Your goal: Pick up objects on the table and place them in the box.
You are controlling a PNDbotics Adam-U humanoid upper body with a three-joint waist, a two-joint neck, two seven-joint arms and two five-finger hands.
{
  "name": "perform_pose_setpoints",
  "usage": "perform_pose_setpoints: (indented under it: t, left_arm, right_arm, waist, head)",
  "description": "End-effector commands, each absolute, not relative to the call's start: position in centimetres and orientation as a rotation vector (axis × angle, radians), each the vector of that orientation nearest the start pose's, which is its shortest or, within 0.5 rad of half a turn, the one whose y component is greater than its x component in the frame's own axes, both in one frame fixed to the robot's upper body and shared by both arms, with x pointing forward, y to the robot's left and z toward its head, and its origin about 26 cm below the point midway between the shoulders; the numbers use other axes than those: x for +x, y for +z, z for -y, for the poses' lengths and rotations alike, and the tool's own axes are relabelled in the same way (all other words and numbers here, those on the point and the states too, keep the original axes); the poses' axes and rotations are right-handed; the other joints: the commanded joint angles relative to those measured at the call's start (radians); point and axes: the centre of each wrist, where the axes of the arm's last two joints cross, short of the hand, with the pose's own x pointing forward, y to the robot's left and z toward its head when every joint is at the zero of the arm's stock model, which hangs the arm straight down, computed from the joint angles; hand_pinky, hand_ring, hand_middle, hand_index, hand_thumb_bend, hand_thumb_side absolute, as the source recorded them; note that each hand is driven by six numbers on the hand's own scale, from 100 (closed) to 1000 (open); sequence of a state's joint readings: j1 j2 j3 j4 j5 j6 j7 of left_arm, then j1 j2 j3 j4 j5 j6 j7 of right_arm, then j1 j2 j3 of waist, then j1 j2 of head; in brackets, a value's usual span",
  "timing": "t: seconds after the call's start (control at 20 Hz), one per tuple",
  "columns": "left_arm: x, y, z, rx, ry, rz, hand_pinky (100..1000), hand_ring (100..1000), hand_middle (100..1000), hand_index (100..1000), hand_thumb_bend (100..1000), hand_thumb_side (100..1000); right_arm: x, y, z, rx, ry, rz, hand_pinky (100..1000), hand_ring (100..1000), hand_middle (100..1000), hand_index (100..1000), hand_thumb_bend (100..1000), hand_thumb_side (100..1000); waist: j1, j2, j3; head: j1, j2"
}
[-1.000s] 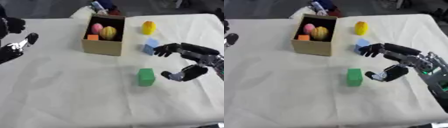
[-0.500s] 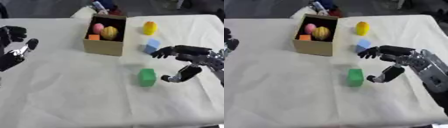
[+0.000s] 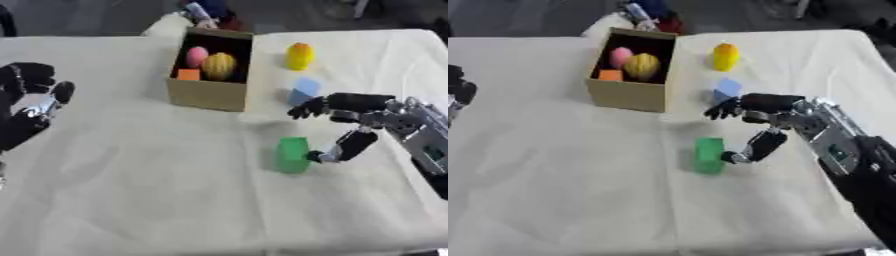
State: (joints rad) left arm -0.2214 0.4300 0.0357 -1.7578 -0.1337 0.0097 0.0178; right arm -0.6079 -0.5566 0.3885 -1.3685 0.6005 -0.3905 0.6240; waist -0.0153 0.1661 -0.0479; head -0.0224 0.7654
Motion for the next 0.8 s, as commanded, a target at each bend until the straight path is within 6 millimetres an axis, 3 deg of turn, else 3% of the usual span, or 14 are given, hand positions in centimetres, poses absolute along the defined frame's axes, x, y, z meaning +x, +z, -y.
perform_pose_setpoints:
  t: [0.05,0.45,0.8]
  left_arm:
    - [31.8,14.72,-31.93,0.491,-0.462,1.957,729,693,646,715,533,528]
    - [31.81,14.63,-31.84,0.486,-0.469,1.95,729,694,647,716,524,531]
    - [31.79,14.57,-31.78,0.482,-0.474,1.946,729,694,648,719,515,535]
  right_arm:
    - [40.06,13.76,25.44,-0.356,2.026,1.407,804,851,836,961,332,397]
    - [39.86,13.18,25.28,-0.314,2.042,1.379,802,848,826,953,323,410]
    - [39.41,13.84,24.96,-0.278,2.068,1.39,799,843,818,948,295,445]
  waist:
    - [-0.008,-0.024,0.002]
    - [-0.009,-0.022,0.002]
    - [-0.009,-0.024,0.001]
  head:
    - [-0.004,0.005]
    - [-0.003,0.005]
    - [-0.004,0.005]
